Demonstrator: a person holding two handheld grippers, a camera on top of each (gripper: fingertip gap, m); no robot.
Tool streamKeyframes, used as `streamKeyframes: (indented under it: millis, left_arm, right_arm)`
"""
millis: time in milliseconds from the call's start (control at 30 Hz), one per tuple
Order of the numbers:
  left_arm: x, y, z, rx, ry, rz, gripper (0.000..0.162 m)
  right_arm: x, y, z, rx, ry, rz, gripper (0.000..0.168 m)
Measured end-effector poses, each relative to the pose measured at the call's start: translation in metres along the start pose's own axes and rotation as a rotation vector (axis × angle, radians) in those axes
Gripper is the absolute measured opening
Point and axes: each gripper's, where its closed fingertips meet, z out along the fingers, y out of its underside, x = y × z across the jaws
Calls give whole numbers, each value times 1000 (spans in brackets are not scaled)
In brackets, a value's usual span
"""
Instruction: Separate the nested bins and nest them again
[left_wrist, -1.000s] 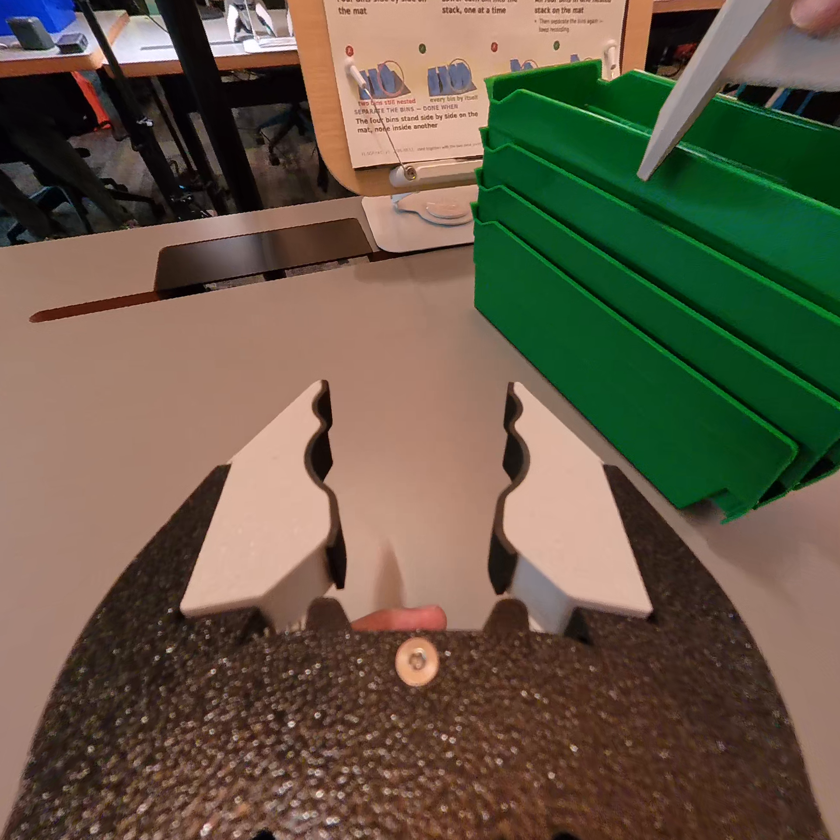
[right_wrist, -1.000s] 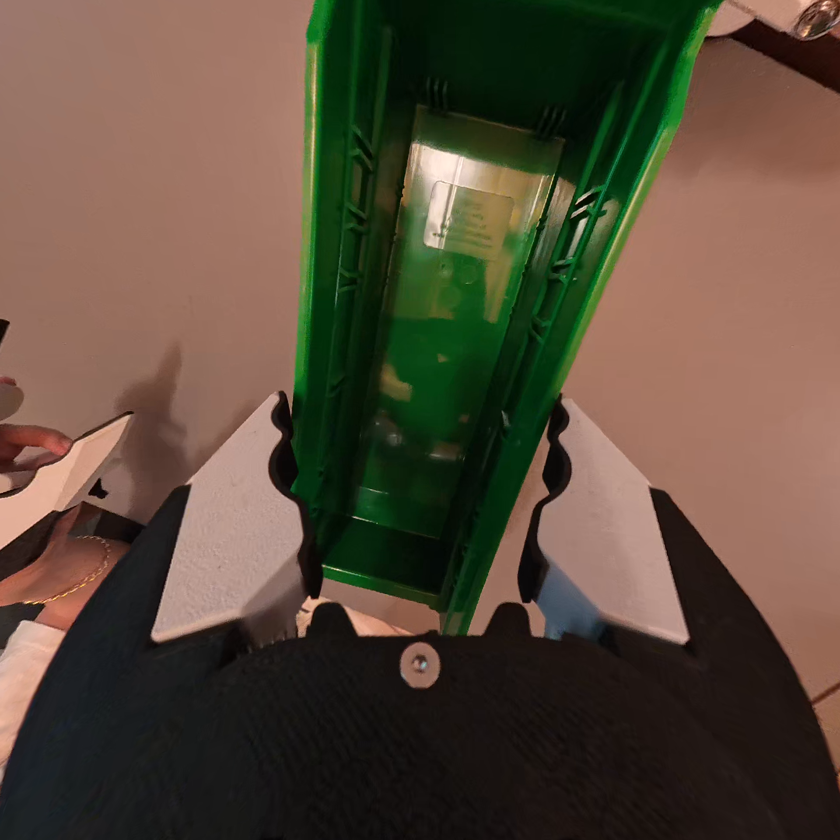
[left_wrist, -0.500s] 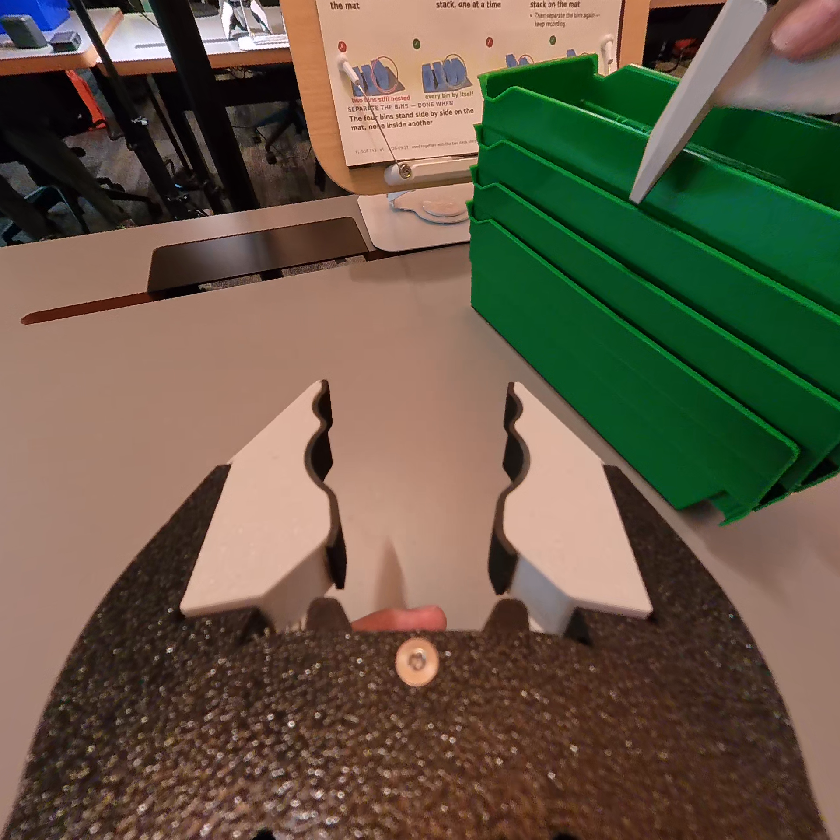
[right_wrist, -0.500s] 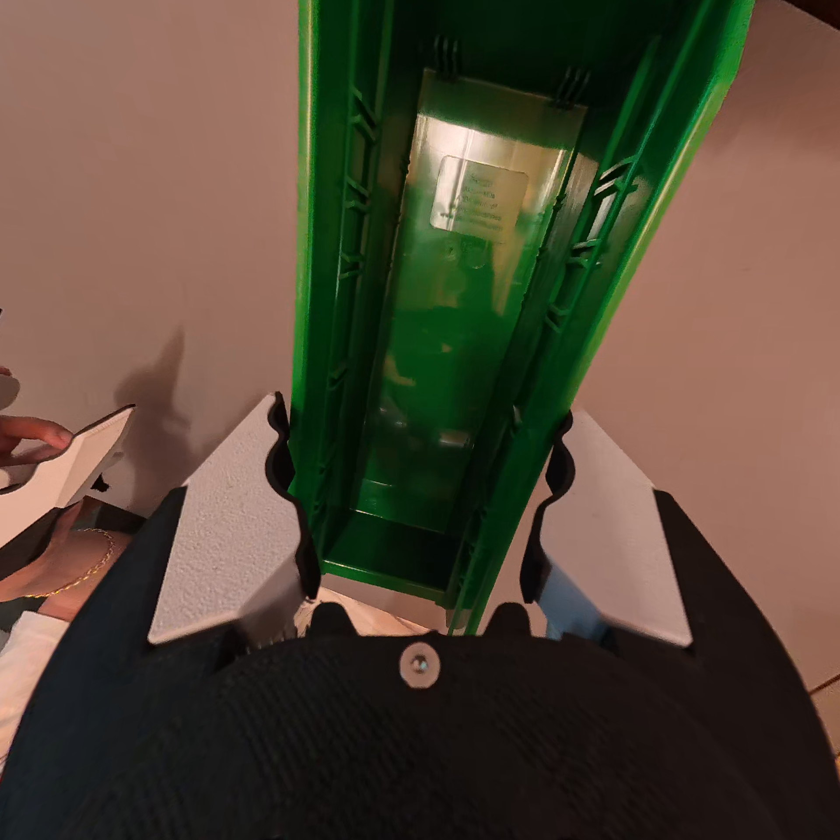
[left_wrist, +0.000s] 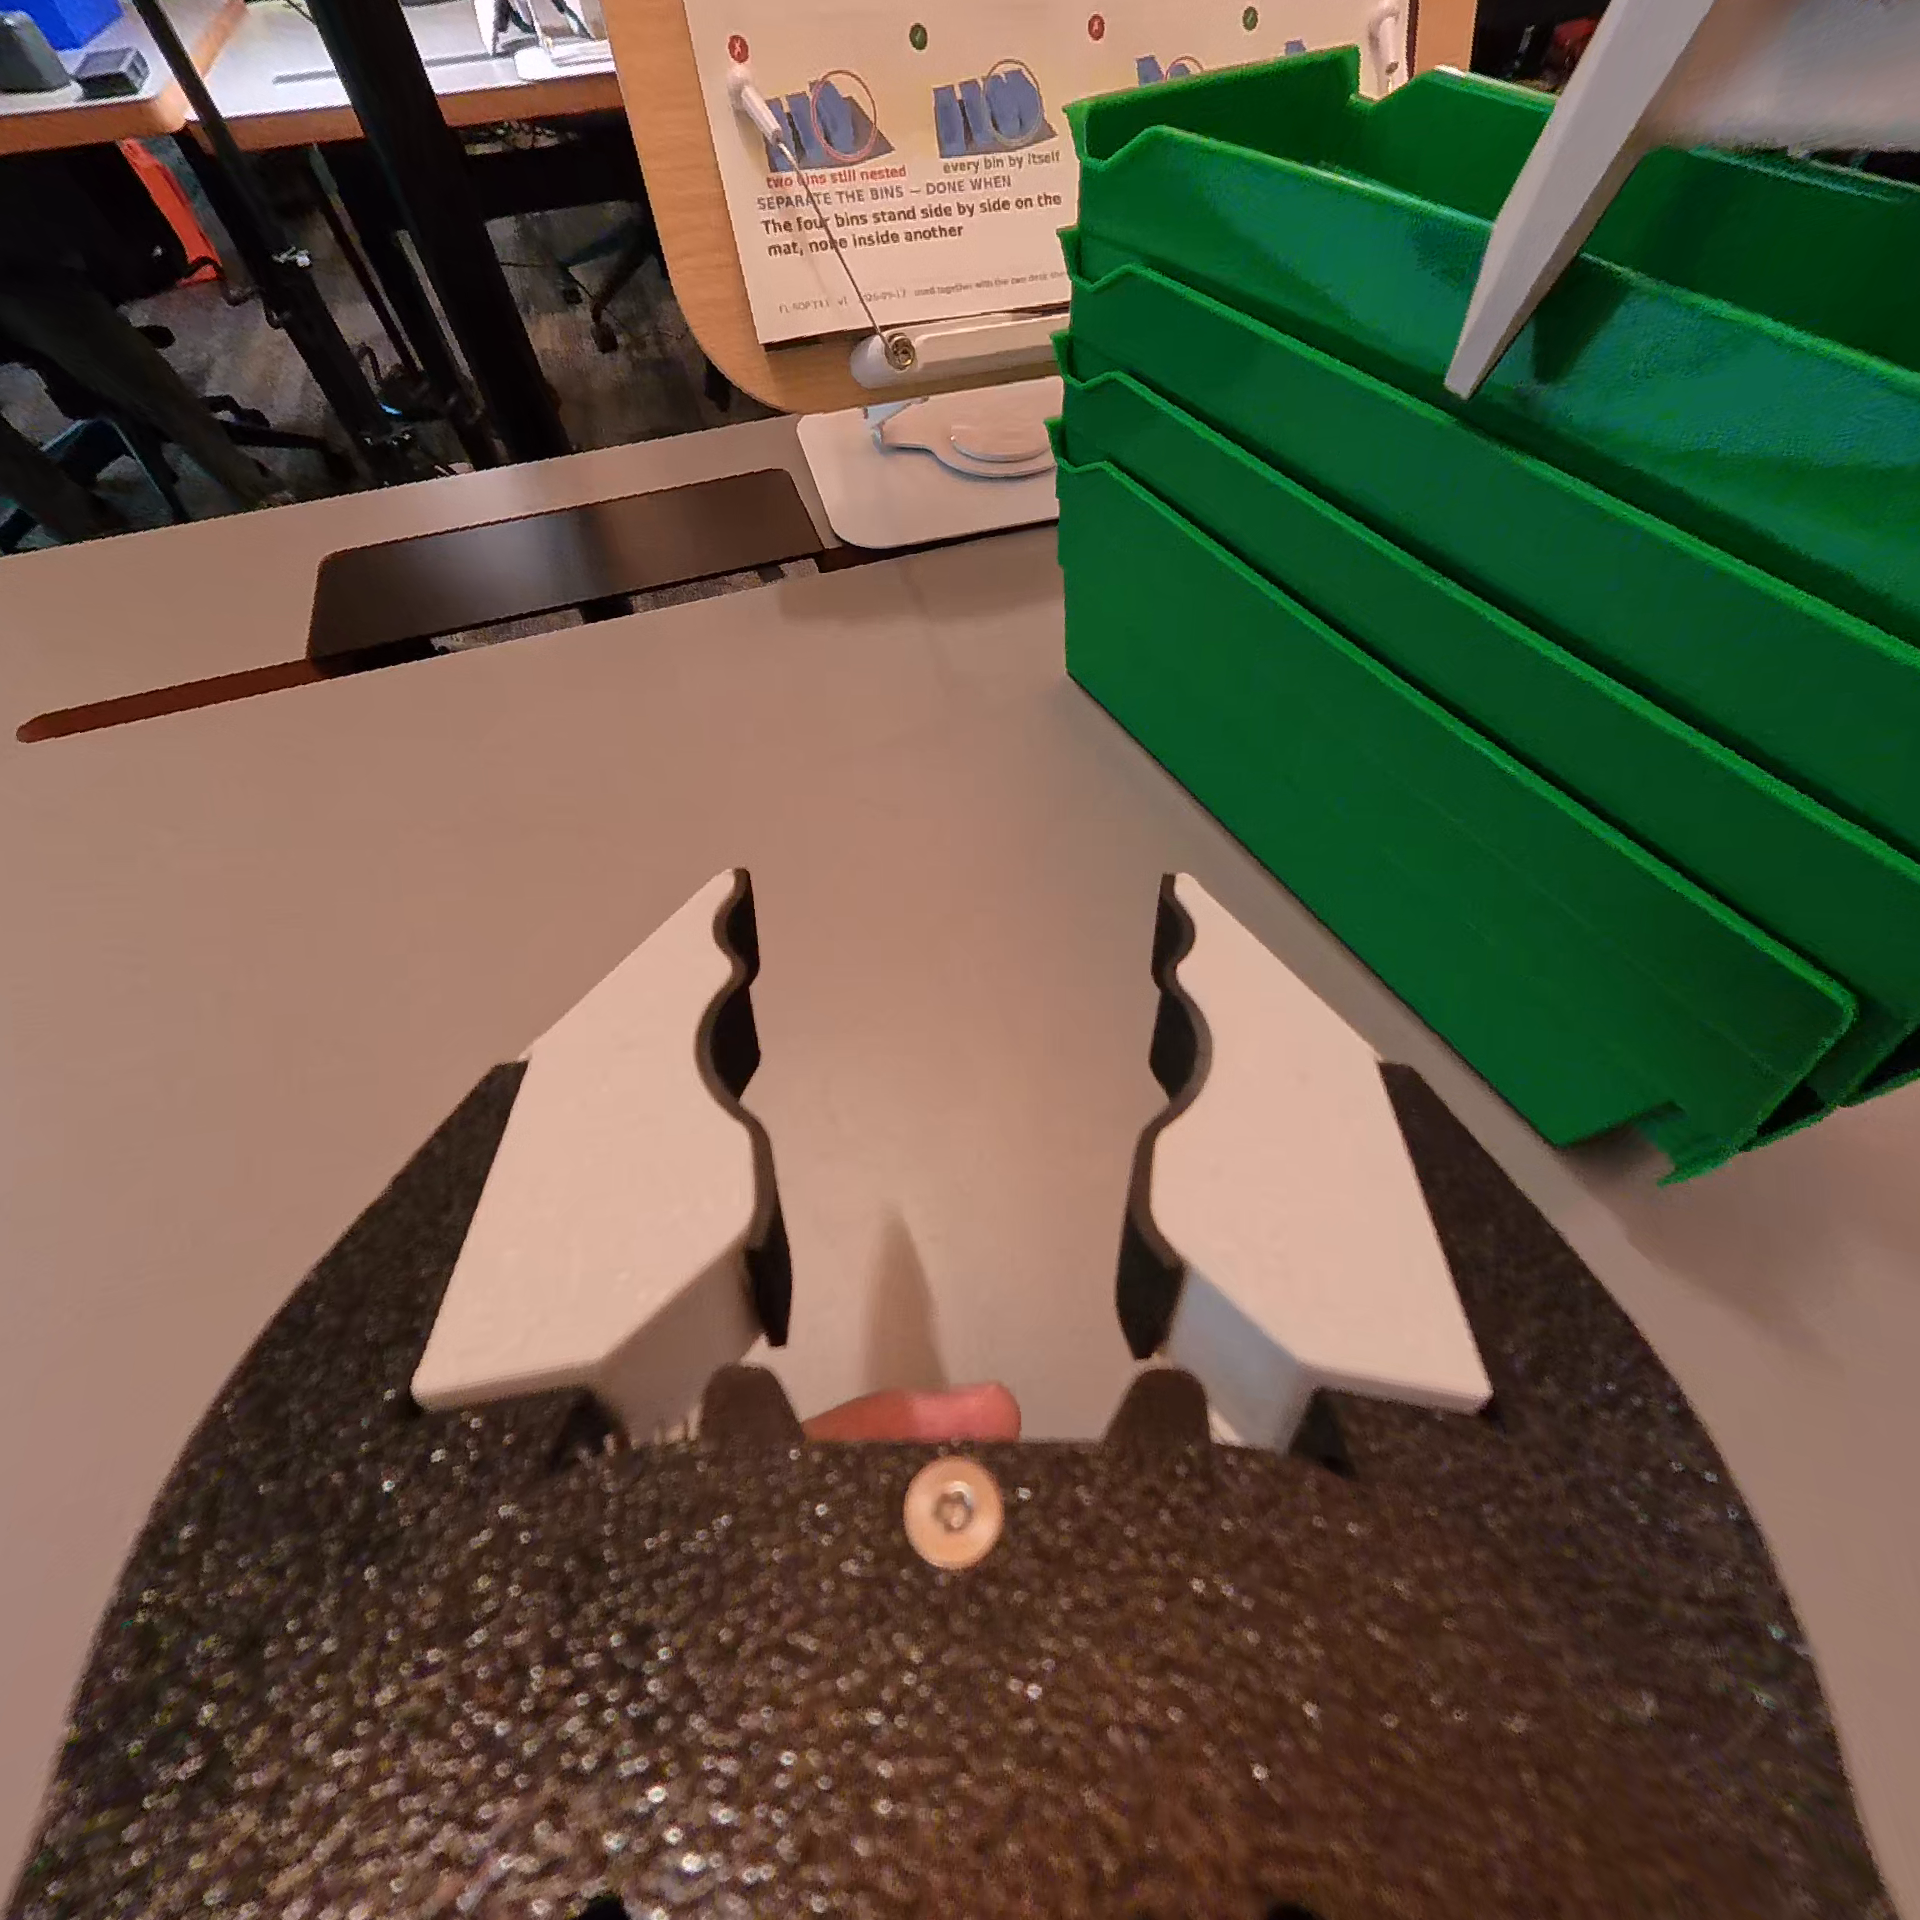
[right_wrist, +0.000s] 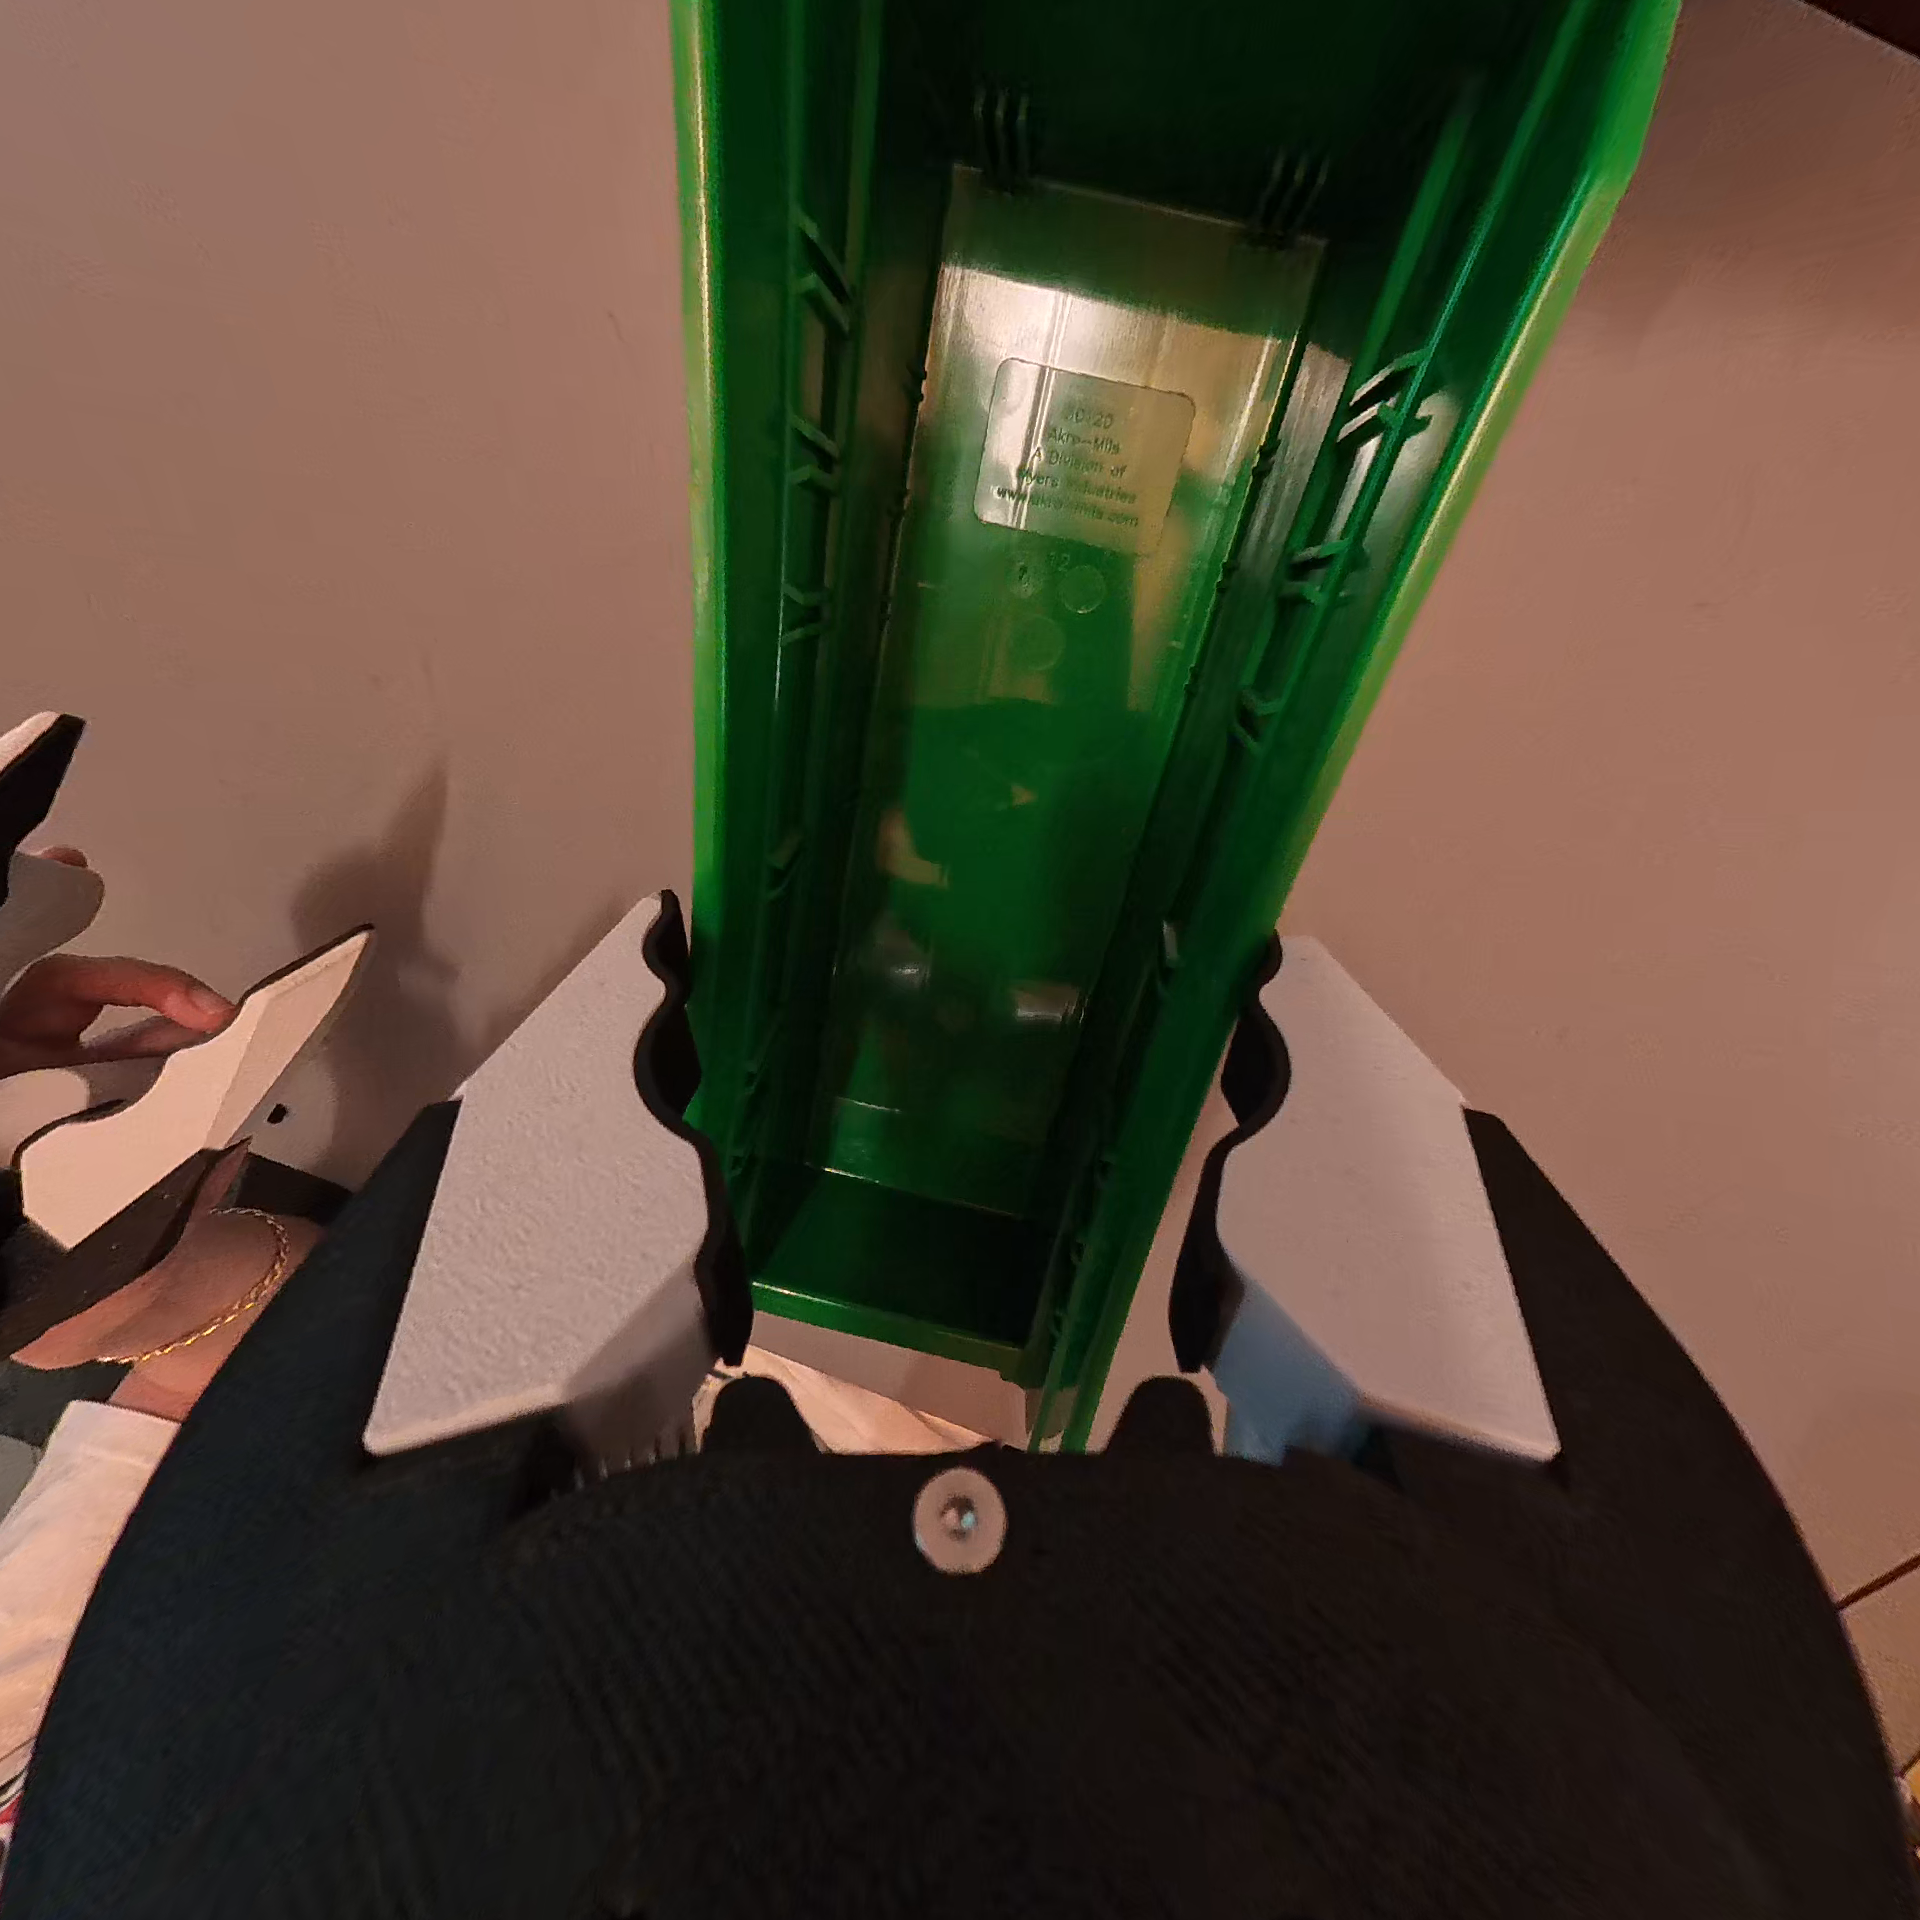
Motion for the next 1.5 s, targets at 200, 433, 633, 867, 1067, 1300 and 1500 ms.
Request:
streamKeyframes:
  millis: [200, 433, 633, 867, 1067, 1300, 1500]
  left_arm:
    - [-5, 4, 3, -15, -15, -2, 75]
    - [-6, 9, 8, -31, -22, 1, 75]
    - [-4, 12, 11, -40, -18, 8, 75]
    - [1, 11, 13, -37, -18, 17, 75]
    - [6, 16, 17, -55, -23, 39, 75]
    - [5, 18, 18, -63, -30, 45, 76]
    - [8, 21, 21, -71, -26, 51, 76]
  right_arm:
    - [2, 1, -2, -19, -26, -5, 101]
    - [2, 2, -2, -42, -26, -14, 100]
    - [1, 4, -3, -51, -31, -22, 98]
    - [0, 10, -5, -62, -47, -30, 98]
    - [0, 14, -7, -56, -61, -28, 98]
    - [1, 16, -10, -50, -73, -27, 97]
    - [1, 15, -12, -50, -78, -28, 97]
